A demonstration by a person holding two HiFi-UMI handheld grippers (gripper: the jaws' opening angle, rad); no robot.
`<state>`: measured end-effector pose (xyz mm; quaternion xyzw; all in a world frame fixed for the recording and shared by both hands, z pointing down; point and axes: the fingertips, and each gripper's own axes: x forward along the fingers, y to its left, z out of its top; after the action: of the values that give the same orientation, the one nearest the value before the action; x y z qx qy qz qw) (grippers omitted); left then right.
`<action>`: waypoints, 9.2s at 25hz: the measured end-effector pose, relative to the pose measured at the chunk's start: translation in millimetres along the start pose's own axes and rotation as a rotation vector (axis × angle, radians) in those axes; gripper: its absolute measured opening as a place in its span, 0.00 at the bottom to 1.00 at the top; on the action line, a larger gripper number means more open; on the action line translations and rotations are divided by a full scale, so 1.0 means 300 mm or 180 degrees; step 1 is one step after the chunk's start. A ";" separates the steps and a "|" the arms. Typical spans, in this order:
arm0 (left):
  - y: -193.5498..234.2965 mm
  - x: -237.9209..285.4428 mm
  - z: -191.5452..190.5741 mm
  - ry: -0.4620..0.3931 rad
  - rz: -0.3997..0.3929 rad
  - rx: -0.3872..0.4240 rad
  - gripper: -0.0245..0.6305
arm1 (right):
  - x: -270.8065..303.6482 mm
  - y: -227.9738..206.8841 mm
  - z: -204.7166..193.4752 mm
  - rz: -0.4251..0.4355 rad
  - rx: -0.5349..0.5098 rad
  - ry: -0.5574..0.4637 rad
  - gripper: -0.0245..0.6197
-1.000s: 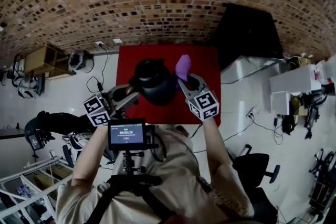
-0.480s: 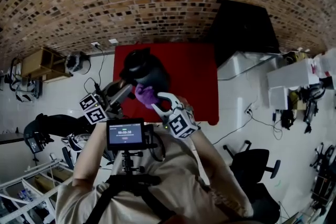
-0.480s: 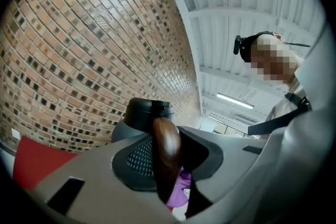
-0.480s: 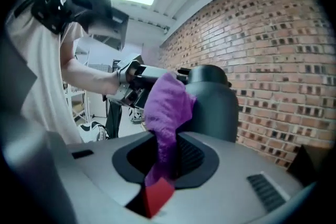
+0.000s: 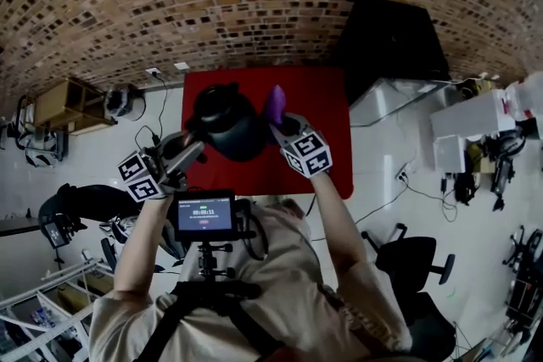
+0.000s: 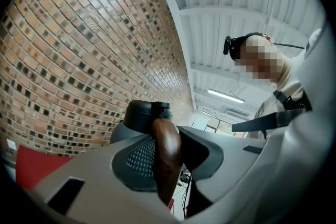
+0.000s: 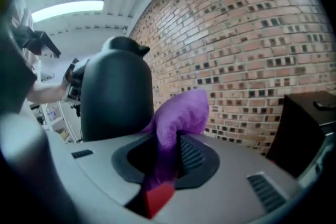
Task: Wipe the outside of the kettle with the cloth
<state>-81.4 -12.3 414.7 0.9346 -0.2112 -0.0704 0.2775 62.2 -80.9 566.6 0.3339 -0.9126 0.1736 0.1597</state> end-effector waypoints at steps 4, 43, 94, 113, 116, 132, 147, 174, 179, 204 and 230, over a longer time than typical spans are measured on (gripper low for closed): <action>-0.004 -0.066 0.002 -0.0067 -0.0156 -0.0019 0.19 | -0.057 0.021 -0.010 0.0063 -0.0002 0.0037 0.19; -0.106 -0.137 0.041 0.0451 -0.1006 0.0849 0.19 | 0.243 0.282 0.328 0.2685 -0.0078 0.0135 0.18; 0.324 -0.159 -0.007 -0.0257 0.0723 0.0249 0.19 | 0.127 0.221 -0.382 0.0922 0.0726 0.0790 0.18; 0.908 -0.140 -0.392 0.0412 0.1481 -0.0136 0.19 | -0.065 0.173 -0.567 0.0445 0.1355 0.0619 0.18; 0.961 -0.128 -0.406 0.0354 0.1489 -0.0150 0.19 | -0.080 0.163 -0.593 0.0356 0.1412 0.0633 0.18; 1.160 -0.069 -0.645 0.0495 0.1978 -0.0261 0.19 | -0.074 0.150 -0.652 0.0256 0.1614 0.0721 0.18; 1.075 0.018 -0.764 0.0571 0.1693 0.0081 0.20 | -0.048 0.161 -0.750 0.0298 0.1718 0.0945 0.18; 0.875 -0.134 -0.968 0.0751 0.2176 -0.0212 0.44 | 0.029 0.154 -0.683 0.0467 0.1379 0.0966 0.18; 0.835 -0.264 -0.989 0.0722 0.2355 -0.0279 0.44 | 0.056 0.112 -0.664 0.0415 0.1259 0.0985 0.18; 0.765 -0.336 -0.917 0.0790 0.2356 -0.0371 0.44 | 0.712 0.159 -0.693 0.0338 0.0691 0.0569 0.19; 0.836 -0.082 -0.976 0.1606 0.1940 -0.0254 0.40 | 0.735 -0.080 -0.675 0.0712 0.1374 0.0737 0.19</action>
<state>-120.0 -48.1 797.4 0.8055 -0.4011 0.2389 0.3650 -46.4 -134.6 841.3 0.2353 -0.8613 0.4179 0.1679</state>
